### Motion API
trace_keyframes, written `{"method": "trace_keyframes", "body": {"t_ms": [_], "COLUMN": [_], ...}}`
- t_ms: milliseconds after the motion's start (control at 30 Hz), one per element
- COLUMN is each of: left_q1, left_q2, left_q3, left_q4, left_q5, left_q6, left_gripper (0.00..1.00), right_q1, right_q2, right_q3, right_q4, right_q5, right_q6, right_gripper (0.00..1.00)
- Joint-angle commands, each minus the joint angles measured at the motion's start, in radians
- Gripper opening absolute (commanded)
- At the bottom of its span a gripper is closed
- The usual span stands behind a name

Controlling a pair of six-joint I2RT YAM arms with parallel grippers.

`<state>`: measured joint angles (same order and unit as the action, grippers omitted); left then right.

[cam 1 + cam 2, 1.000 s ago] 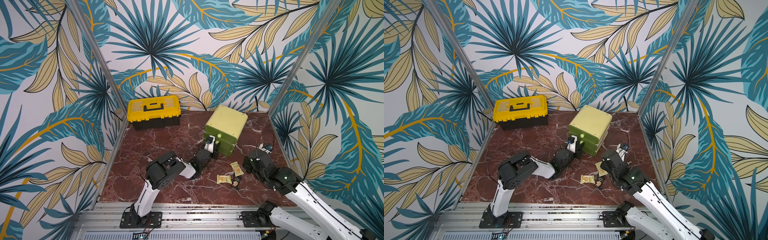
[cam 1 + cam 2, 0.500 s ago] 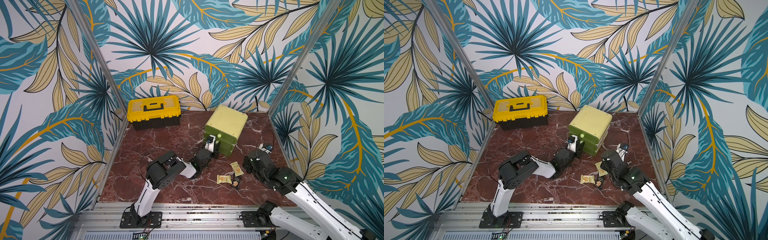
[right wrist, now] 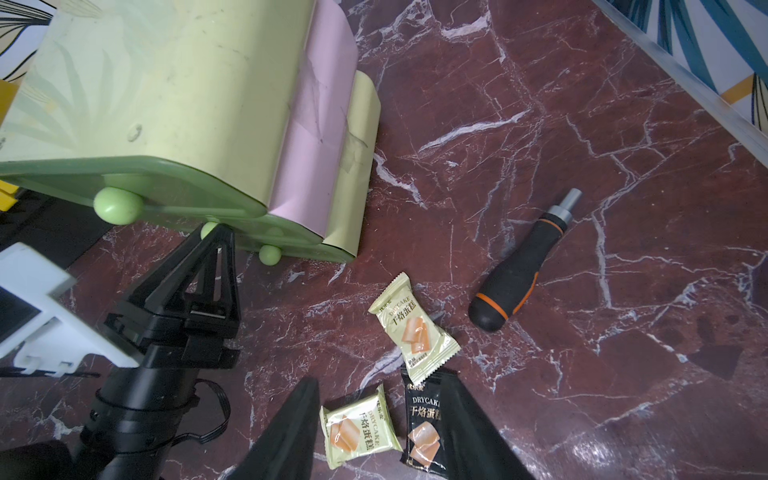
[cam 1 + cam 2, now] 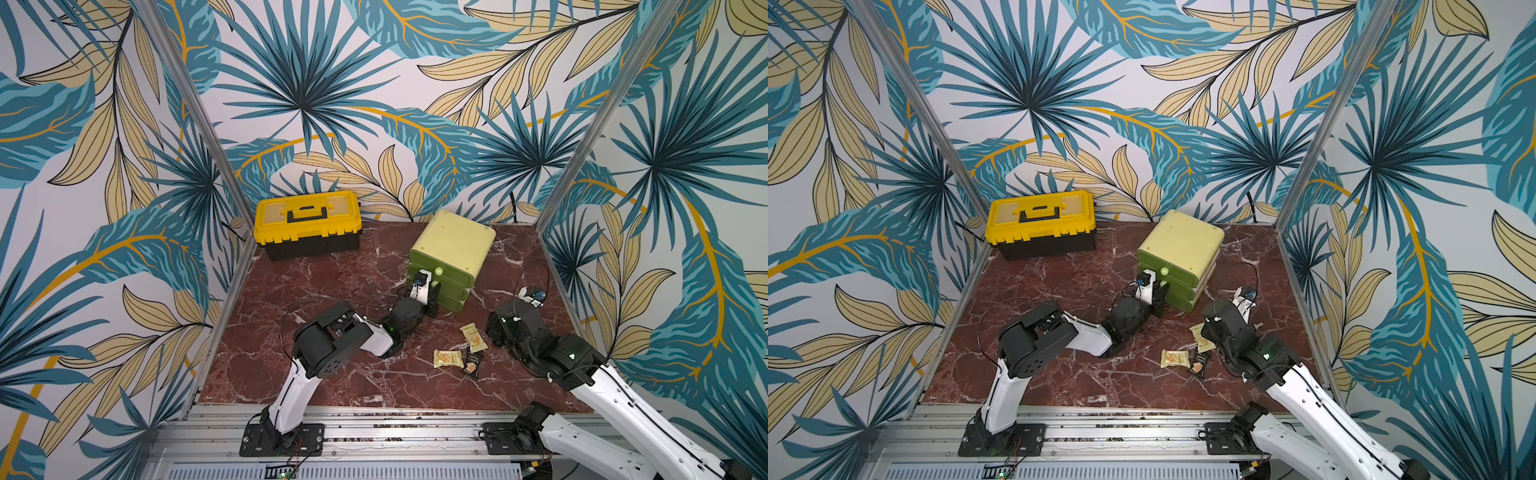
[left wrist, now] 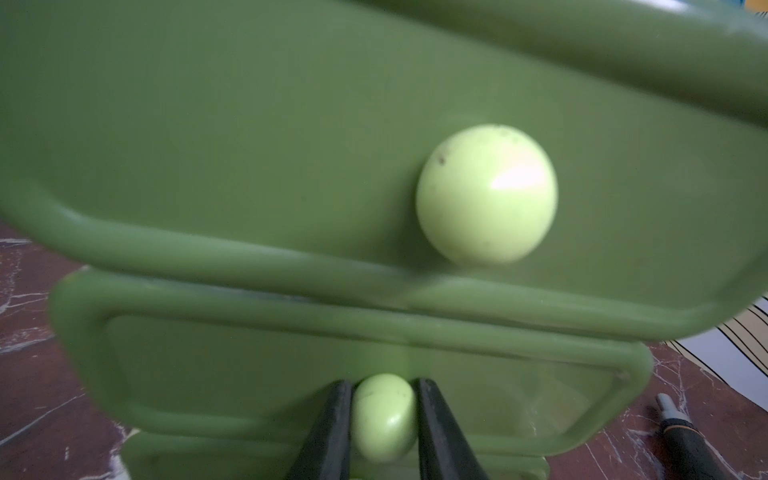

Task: Take the cookies out of the drawer
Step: Open the drawer in the storage box.

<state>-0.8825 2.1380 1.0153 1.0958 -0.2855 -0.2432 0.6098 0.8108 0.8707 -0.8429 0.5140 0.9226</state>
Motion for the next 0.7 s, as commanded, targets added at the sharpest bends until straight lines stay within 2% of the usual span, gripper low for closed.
{"method": "trace_keyframes", "body": {"t_ms": [0,667], "left_q1": [0.004,-0.005], "left_q2": [0.007,-0.092], "left_q3": [0.026,-0.158], "left_q4": [-0.01,0.098], "left_q5": [0.023,0.024], "left_q6": [0.005,0.044], "left_gripper": [0.21,0.18], "right_q1": [0.003,0.002], "right_q2": [-0.011,0.024], "right_q3": [0.004,0.042], "right_q4": [0.0,-0.001], "right_q5": [0.026,0.008], "right_q6": [-0.013,-0.077], "right_gripper": [0.51,0.51]}}
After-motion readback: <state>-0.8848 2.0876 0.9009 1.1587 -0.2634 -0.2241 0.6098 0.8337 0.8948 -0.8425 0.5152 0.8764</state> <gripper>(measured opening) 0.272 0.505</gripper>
